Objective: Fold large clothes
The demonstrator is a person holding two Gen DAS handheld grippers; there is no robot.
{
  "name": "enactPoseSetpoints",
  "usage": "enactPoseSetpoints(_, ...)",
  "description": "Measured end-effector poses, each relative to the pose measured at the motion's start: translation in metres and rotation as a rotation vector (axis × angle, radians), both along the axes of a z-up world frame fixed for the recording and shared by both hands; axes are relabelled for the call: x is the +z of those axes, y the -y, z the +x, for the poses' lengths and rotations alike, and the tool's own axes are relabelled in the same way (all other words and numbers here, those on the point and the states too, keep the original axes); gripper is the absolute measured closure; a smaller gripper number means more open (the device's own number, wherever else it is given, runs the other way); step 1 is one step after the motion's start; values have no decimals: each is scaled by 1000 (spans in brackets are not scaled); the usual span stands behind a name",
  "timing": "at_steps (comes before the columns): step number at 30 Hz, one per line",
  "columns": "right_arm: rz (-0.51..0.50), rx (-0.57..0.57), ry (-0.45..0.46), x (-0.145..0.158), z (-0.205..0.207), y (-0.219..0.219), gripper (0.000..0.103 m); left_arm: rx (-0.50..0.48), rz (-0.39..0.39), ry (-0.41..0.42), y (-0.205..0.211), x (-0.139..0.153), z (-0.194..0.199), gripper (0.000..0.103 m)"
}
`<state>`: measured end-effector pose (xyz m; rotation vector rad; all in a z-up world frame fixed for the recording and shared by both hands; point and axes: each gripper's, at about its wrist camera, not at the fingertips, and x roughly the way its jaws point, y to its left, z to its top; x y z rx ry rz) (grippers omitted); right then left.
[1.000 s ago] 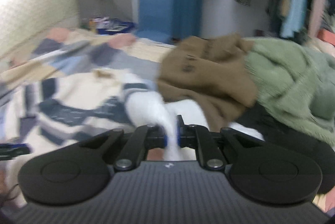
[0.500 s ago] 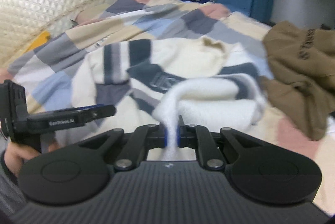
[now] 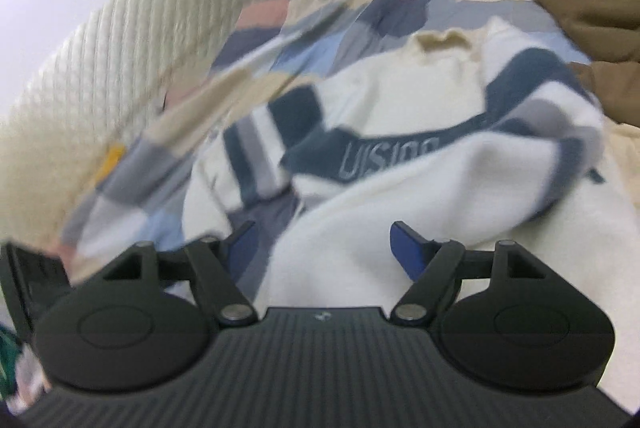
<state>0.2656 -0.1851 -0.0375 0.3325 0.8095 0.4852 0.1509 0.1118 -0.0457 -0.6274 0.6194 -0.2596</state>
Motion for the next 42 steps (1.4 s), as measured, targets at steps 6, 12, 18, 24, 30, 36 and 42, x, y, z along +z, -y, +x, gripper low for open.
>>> enactPoseSetpoints(6,89,-259,18,-25,35,65,28,-14,38,-18,12,-8,7,47)
enactPoseSetpoints(12,266,-466,-41,-68,64,125,27,-8,69,-67,18,-25,20,47)
enactPoseSetpoints(18,393,-518,-90,-103,79,150,27,-24,108,-66,31,-34,33,47)
enactPoseSetpoints(24,536,-510,-154,-118,74,147,27,-23,132,-104,41,-45,44,47)
enactPoseSetpoints(30,618,-385,-114,-106,94,148,26,-61,86,-88,46,-51,49,47)
enactPoseSetpoints(36,497,-390,-158,-122,143,137,26,-98,51,-48,52,-54,51,47)
enactPoseSetpoints(42,591,-471,-6,-122,143,161,27,-81,9,-26,46,-56,53,45)
